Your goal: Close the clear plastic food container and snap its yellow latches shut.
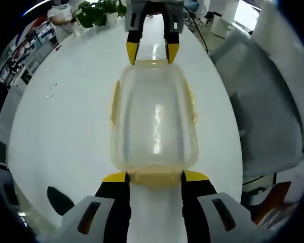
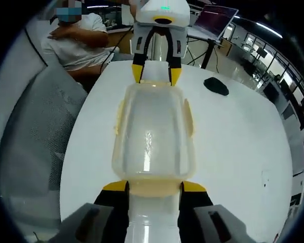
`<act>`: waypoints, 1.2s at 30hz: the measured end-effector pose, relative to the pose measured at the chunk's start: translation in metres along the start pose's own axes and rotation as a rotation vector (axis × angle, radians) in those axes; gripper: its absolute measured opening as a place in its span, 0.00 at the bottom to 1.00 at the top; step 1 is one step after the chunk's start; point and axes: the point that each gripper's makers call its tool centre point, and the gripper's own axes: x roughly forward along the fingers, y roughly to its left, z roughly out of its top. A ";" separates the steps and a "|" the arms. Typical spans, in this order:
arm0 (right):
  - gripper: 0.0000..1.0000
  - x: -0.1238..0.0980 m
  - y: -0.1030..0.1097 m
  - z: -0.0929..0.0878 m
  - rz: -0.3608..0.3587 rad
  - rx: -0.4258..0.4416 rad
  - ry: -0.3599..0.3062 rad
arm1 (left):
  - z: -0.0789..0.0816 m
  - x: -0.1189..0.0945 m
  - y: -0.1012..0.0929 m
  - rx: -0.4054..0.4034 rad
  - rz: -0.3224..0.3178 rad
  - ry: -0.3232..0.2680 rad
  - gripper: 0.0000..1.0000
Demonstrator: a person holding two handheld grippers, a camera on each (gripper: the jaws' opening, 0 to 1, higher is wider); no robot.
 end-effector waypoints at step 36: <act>0.36 -0.081 0.010 -0.080 -0.010 0.021 -0.022 | 0.114 0.007 -0.004 0.035 0.011 0.036 0.36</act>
